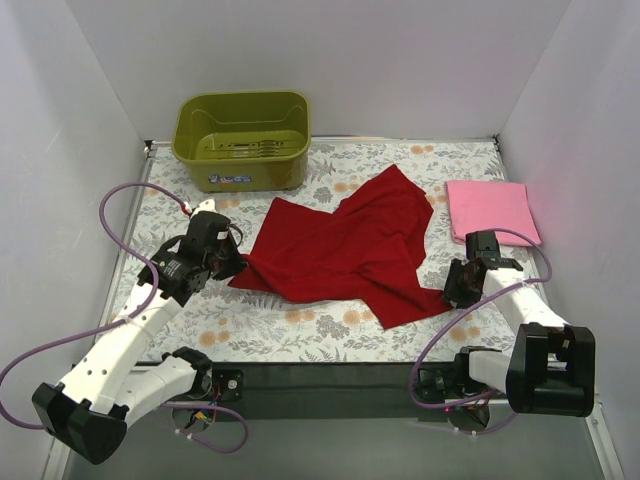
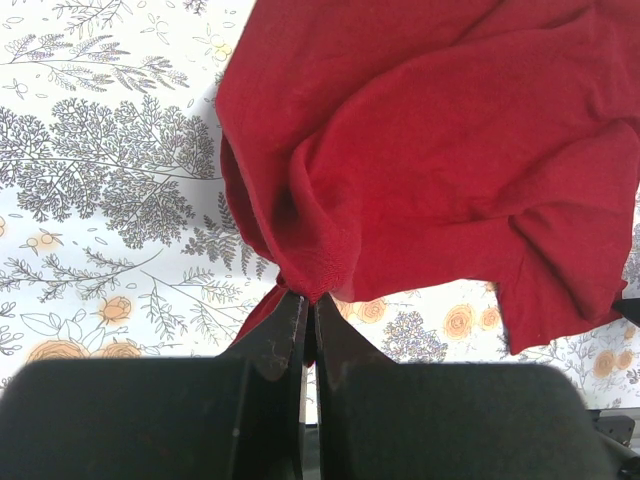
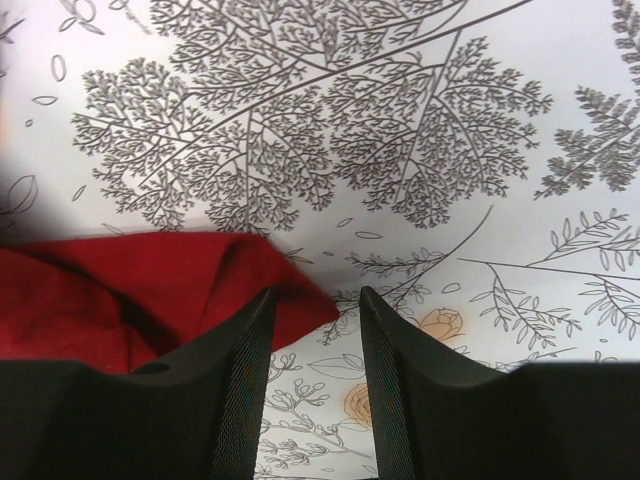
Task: Fold and stack the t-shirts
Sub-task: Flatten the tshirt out
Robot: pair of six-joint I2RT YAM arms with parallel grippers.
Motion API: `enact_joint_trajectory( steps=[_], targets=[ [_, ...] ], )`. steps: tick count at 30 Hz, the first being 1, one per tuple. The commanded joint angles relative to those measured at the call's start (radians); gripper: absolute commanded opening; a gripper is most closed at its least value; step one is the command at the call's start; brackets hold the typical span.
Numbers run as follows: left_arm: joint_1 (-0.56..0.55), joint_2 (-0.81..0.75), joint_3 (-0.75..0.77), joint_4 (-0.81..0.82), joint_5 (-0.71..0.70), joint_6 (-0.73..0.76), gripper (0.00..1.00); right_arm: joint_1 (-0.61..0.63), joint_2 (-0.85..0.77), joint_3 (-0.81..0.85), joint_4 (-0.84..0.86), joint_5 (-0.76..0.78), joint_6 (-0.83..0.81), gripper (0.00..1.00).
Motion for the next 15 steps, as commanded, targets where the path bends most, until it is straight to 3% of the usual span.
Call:
enact_joint_trajectory(
  steps=[1,15],
  targets=[
    [0.003,-0.023,0.001,0.016,0.003,0.011,0.0,0.005,-0.032,0.034,0.005,-0.063,0.004,0.4],
    [0.005,-0.034,0.005,0.013,0.01,0.011,0.0,0.011,0.031,-0.009,0.012,-0.042,0.028,0.37]
  ],
)
